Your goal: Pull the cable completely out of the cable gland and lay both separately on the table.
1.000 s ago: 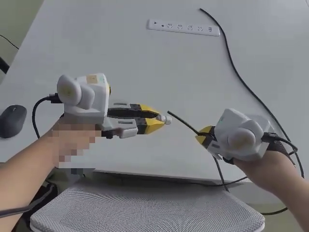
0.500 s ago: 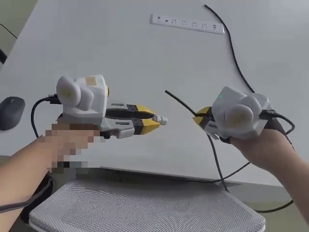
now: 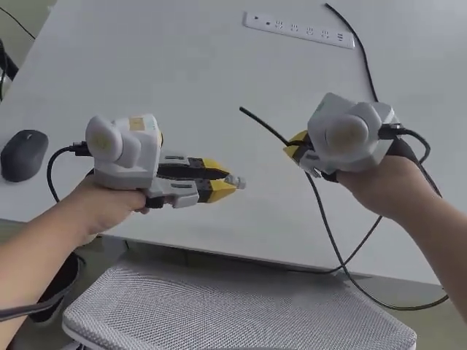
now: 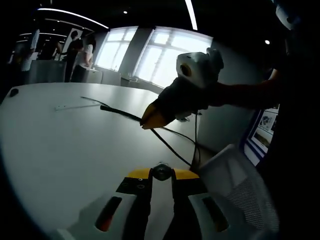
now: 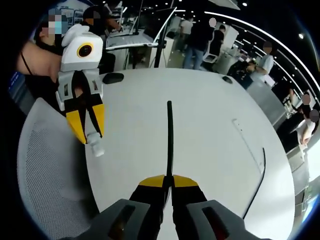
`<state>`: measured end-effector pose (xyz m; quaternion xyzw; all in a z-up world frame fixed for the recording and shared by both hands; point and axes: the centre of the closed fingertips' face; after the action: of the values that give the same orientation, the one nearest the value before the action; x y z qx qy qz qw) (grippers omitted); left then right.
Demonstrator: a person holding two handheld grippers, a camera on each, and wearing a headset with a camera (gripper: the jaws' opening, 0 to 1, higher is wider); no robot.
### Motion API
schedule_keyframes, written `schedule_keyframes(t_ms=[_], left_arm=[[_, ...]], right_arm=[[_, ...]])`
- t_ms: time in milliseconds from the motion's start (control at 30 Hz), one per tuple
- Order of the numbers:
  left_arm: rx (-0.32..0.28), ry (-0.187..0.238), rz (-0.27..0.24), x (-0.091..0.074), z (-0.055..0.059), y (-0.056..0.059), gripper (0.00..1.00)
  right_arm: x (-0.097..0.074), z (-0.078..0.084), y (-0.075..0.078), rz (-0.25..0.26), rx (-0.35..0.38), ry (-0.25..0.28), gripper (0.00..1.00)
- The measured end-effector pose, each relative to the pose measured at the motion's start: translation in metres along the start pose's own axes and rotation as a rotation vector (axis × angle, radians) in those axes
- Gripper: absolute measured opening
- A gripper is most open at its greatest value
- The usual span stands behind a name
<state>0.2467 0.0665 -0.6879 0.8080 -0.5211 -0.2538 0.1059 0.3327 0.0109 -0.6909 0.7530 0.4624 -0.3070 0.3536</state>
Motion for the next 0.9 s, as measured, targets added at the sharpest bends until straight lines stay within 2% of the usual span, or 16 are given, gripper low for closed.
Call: schedule_keyframes(t_ms=[267, 500, 700, 800, 900], left_arm=[[-0.009, -0.008, -0.013, -0.017, 0.018, -0.013, 0.15], [-0.024, -0.013, -0.023, -0.031, 0.036, -0.027, 0.15], [-0.037, -0.035, -0.013, -0.04, 0.051, -0.033, 0.15], [-0.046, -0.045, -0.024, -0.045, 0.059, -0.043, 0.15], [-0.064, -0.038, -0.033, -0.049, 0.064, -0.05, 0.15]], right_arm=[[0.026, -0.035, 0.004, -0.014, -0.051, -0.011, 0.0], [0.052, -0.063, -0.002, -0.046, -0.118, -0.021, 0.0], [0.074, -0.086, -0.004, -0.058, -0.133, -0.015, 0.0], [0.089, -0.098, -0.012, -0.083, -0.149, -0.016, 0.0], [0.105, -0.107, -0.024, -0.12, -0.181, -0.024, 0.0]])
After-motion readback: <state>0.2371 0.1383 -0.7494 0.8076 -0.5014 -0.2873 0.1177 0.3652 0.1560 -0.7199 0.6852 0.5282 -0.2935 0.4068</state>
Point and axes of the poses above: the centre of the closed fingertips' face, and the gripper's own axes: x roughly forward along the fingers, y roughly to its right, z roughly out of its underside, and after that the axes turned 3 degrees about -x, right-handed
